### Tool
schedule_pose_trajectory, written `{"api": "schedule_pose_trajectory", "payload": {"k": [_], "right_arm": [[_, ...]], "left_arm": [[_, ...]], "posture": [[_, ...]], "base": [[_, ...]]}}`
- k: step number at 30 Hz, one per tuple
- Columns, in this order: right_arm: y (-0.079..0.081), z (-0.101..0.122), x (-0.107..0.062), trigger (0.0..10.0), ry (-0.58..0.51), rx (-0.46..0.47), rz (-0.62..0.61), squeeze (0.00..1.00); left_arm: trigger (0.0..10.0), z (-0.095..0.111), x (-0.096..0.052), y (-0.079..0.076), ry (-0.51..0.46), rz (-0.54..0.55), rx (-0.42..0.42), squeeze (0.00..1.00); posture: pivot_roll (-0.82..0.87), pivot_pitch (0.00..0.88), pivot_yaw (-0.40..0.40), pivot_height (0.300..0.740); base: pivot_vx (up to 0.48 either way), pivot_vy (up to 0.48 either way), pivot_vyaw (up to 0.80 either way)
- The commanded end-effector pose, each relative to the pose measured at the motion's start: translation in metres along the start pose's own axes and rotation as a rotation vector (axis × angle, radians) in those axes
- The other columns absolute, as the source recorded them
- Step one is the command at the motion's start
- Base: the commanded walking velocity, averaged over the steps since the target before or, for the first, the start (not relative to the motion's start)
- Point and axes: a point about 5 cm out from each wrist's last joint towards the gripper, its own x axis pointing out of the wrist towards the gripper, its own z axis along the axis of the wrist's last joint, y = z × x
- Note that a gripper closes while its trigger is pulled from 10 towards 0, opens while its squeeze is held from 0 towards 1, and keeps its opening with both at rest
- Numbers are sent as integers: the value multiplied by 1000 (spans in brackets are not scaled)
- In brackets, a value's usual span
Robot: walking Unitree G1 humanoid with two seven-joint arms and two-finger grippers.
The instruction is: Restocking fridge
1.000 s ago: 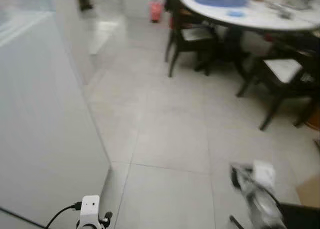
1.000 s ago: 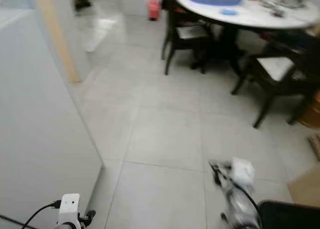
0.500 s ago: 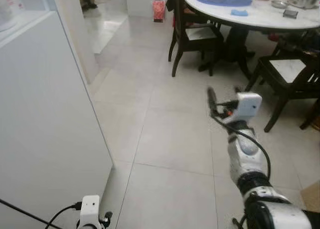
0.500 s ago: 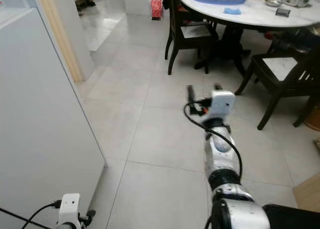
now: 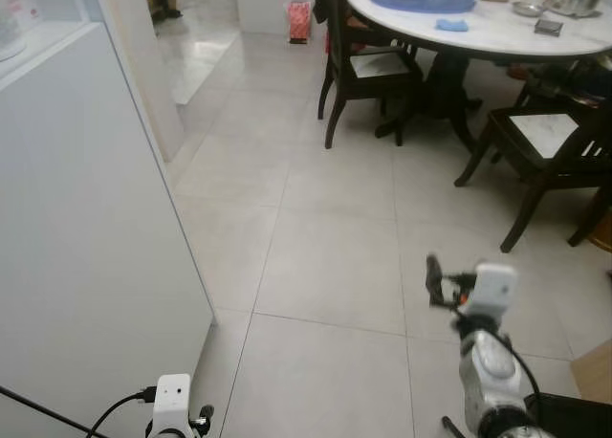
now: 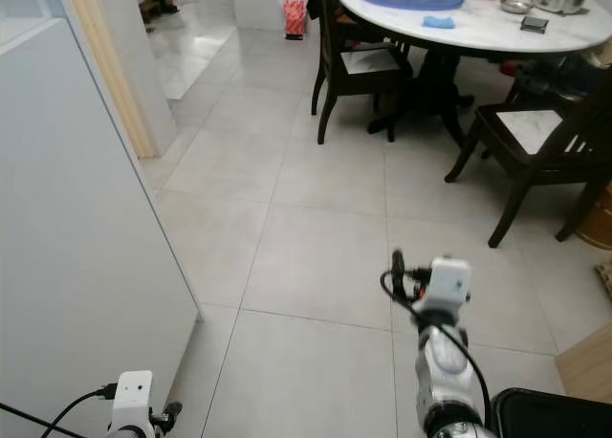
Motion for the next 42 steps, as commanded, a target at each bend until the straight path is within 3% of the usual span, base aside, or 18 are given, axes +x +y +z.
{"api": "schedule_pose_trajectory", "payload": {"k": [1, 3, 4, 6, 7, 9, 16, 21, 25, 29, 42], "right_arm": [[2, -28, -12, 10000, 149, 27, -11, 0], [1, -47, -23, 10000, 256, 24, -24, 0], [1, -71, -39, 10000, 406, 30, -47, 0], [0, -84, -49, 10000, 481, 53, -61, 0], [-1, -97, -60, 10000, 574, 43, -81, 0], [-2, -103, -65, 10000, 624, 23, -84, 0], [13, -104, -63, 10000, 654, 33, -35, 0], [13, -103, -61, 10000, 658, 48, -51, 0], [6, -100, -59, 10000, 647, 2, -56, 0], [4, -96, -56, 10000, 616, 7, -57, 0], [2, -98, -58, 10000, 628, 11, -57, 0]], "left_arm": [[10000, -6, -1, 2, 34, 8, 9, 0], [10000, -6, -1, 2, 37, 9, 8, 0], [10000, -6, -1, 1, 43, 14, -3, 0], [10000, -6, -1, 1, 45, 15, -8, 0], [10000, -6, -1, 1, 47, 13, -5, 0], [10000, -6, -1, 1, 49, 17, -5, 0], [10000, -6, 0, 0, 51, 27, -20, 0], [10000, -5, 0, -1, 52, 29, -27, 0], [10000, -6, 0, 0, 60, 36, -46, 0], [10000, -8, -1, 1, 70, 50, -93, 0], [10000, -10, -1, 1, 80, 58, -85, 0]], "posture": [[-22, 0, -13, 740], [-11, 0, -18, 740], [-9, 0, -19, 740], [-9, 0, -21, 740], [-6, 0, -22, 740], [0, 0, -24, 740], [6, 0, -34, 740], [11, 0, -37, 740], [7, 0, -41, 740], [6, 0, -41, 740], [5, 0, -41, 740]], "base": [[0, 0, 0], [0, 0, 0], [0, 0, 0], [0, 0, 0], [0, 0, 0], [0, 0, 0], [0, 0, 0], [0, 0, 0], [0, 0, 0], [0, 0, 717], [0, 0, 800]]}}
